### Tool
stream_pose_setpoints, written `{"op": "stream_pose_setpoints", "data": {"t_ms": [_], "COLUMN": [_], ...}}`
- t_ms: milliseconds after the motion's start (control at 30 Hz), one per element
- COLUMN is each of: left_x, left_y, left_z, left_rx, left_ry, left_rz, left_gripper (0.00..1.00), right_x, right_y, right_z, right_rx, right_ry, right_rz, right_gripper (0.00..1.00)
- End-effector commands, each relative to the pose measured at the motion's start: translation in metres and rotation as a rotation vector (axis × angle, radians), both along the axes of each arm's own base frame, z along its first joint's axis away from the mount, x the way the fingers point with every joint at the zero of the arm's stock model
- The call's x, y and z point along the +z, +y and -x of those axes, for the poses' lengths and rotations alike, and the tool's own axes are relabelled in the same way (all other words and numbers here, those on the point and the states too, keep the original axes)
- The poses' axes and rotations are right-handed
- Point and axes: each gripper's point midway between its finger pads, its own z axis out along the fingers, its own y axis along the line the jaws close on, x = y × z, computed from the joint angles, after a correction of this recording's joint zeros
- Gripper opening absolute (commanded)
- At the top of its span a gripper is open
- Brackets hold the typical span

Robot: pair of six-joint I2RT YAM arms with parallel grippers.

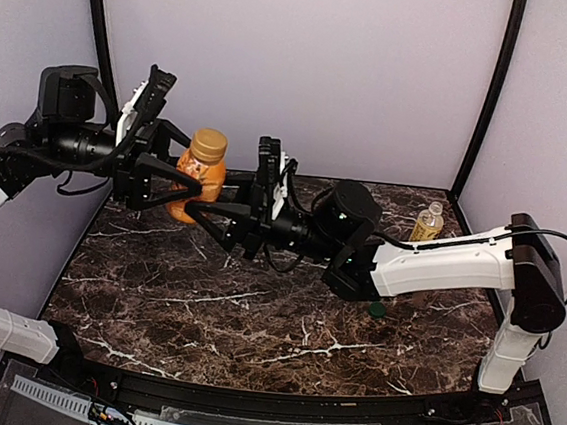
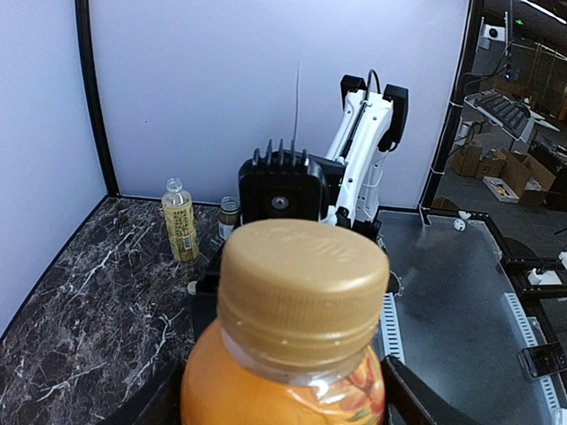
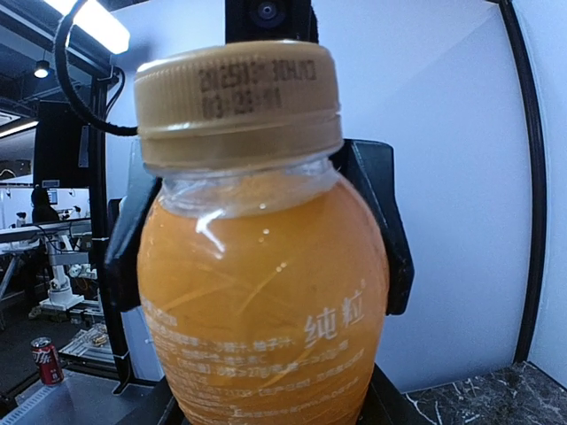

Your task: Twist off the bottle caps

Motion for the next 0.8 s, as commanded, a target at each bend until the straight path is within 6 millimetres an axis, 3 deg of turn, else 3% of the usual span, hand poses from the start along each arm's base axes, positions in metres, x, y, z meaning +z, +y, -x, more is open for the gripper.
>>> {"op": "stream_pose_setpoints", "data": {"t_ms": [0,133,300,333,433,533,767], "left_x": [0.002,-0.006,-0.009,-0.010,-0.010,-0.014,-0.042], "left_y": [0.002,0.002,0.002,0.003,0.004,0.009,0.029], "left_z": [0.007,0.008,0.010,0.010,0.009,0.000,-0.039], "left_rx": [-0.029,-0.036,-0.051,-0.051,-0.037,0.016,0.207], "left_ry": [-0.010,0.006,0.005,0.004,-0.016,-0.074,-0.320], "left_rz": [0.008,-0.005,-0.015,-0.019,-0.026,-0.063,-0.249], "left_gripper": [0.67,0.49,0.44,0.43,0.41,0.38,0.34], "right_x": [0.009,0.008,0.009,0.008,0.008,0.005,0.006], "right_y": [0.000,0.001,0.000,0.000,-0.001,-0.007,-0.038], "right_z": [0.002,0.002,0.001,0.000,-0.001,0.000,-0.008], "right_rx": [-0.011,-0.012,-0.021,-0.025,-0.038,-0.059,-0.176], "right_ry": [-0.017,-0.017,-0.015,-0.016,-0.014,-0.030,0.039], "right_rz": [-0.025,-0.020,-0.012,-0.008,0.017,0.079,0.336], "right_gripper": [0.43,0.43,0.47,0.52,0.80,0.96,0.99]}}
